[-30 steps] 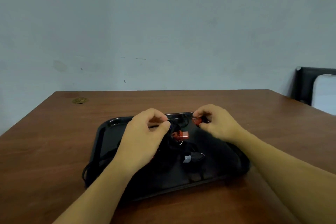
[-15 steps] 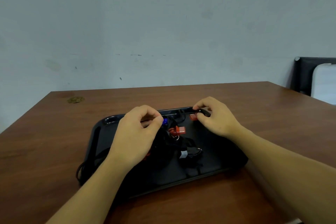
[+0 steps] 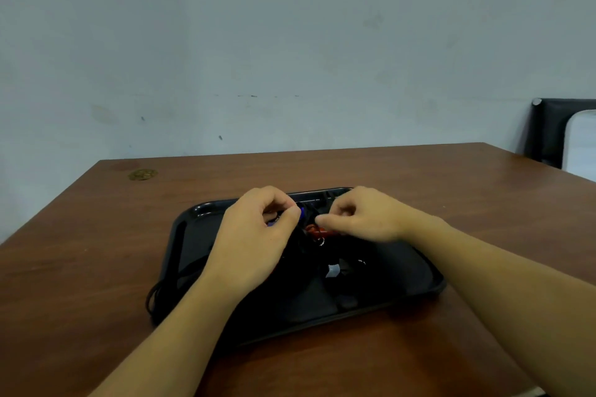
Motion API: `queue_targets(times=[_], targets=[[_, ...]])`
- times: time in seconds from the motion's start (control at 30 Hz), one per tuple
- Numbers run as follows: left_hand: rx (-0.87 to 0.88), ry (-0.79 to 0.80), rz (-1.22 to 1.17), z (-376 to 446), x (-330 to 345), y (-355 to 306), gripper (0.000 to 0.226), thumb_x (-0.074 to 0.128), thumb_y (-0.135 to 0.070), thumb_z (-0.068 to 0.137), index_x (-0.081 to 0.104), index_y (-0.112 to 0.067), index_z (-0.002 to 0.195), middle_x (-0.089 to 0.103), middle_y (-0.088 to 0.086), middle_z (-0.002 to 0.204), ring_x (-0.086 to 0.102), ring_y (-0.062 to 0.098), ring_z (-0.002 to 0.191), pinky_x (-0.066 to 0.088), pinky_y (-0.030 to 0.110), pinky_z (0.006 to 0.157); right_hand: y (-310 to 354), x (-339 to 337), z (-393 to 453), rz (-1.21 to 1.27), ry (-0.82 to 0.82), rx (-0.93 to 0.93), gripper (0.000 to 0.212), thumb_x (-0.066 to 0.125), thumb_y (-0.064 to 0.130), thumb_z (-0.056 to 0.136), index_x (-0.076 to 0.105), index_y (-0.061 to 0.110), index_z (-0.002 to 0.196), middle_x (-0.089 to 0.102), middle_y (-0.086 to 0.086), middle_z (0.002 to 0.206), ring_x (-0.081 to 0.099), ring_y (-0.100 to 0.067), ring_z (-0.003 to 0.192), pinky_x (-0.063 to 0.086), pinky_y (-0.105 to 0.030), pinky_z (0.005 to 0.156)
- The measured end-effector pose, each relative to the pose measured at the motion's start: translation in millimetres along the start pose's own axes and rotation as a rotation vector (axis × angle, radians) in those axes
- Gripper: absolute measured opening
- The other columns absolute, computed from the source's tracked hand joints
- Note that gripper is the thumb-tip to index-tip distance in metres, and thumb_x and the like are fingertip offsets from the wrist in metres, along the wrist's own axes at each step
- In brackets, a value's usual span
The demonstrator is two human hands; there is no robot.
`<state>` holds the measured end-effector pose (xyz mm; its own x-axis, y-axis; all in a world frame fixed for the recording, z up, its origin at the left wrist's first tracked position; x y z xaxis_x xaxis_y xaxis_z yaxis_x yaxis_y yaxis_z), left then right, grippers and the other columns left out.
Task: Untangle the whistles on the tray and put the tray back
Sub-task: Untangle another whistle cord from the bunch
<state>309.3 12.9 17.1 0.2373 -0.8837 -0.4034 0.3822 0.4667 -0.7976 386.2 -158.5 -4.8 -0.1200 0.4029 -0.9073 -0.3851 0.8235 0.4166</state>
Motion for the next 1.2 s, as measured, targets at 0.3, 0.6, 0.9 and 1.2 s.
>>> queue_targets(times=[0.3, 0.6, 0.9, 1.2], targets=[[0.03, -0.034, 0.071, -2, -6, -4, 0.008, 0.065, -0.025, 0.094, 0.068, -0.032, 0.094, 0.065, -0.018, 0.101, 0.061, -0.004, 0.097, 0.047, 0.017, 0.087, 14, -25, -6, 0.222, -0.136, -0.056, 0.02, 0.079, 0.042, 0.083, 0.072, 0.023, 0.086, 0.069, 0.006, 0.076, 0.057, -0.001, 0.063, 0.046, -0.022, 0.066], [0.073, -0.146, -0.14, -4, -27, -34, 0.021, 0.066, -0.028, 0.095, 0.064, -0.027, 0.116, 0.068, -0.012, 0.101, 0.062, -0.005, 0.093, 0.05, 0.012, 0.079, 64, -65, -25, 0.66, -0.198, -0.138, 0.019, 0.075, 0.007, 0.087, 0.068, 0.013, 0.103, 0.078, -0.002, 0.097, 0.071, -0.006, 0.083, 0.05, -0.017, 0.069], [0.046, -0.065, -0.42, 2, -26, -36, 0.017, 0.07, -0.017, 0.091, 0.067, -0.017, 0.108, 0.073, 0.009, 0.083, 0.068, 0.018, 0.071, 0.055, 0.027, 0.059, 108, -72, -25, 0.683, -0.213, -0.31, 0.023, 0.071, 0.017, 0.092, 0.073, 0.023, 0.113, 0.075, -0.004, 0.097, 0.067, 0.0, 0.081, 0.051, -0.017, 0.074], [-0.005, -0.087, -0.521, 6, -35, -27, 0.022, 0.058, -0.018, 0.099, 0.069, -0.003, 0.087, 0.064, 0.008, 0.067, 0.052, 0.018, 0.053, 0.043, 0.025, 0.046, 124, -33, -18, 0.896, 0.027, -0.276, 0.035, 0.063, 0.031, 0.097, 0.062, 0.026, 0.131, 0.074, -0.013, 0.1, 0.069, -0.02, 0.083, 0.056, -0.023, 0.075]])
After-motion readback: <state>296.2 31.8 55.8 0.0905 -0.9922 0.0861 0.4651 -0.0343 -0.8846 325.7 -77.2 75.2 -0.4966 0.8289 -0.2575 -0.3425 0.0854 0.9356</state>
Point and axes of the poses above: each hand's wrist, its own z-axis towards the middle knuckle, its own x-axis out of the palm, y = z × x, the point moved 10 cm from there along z, towards the middle knuckle
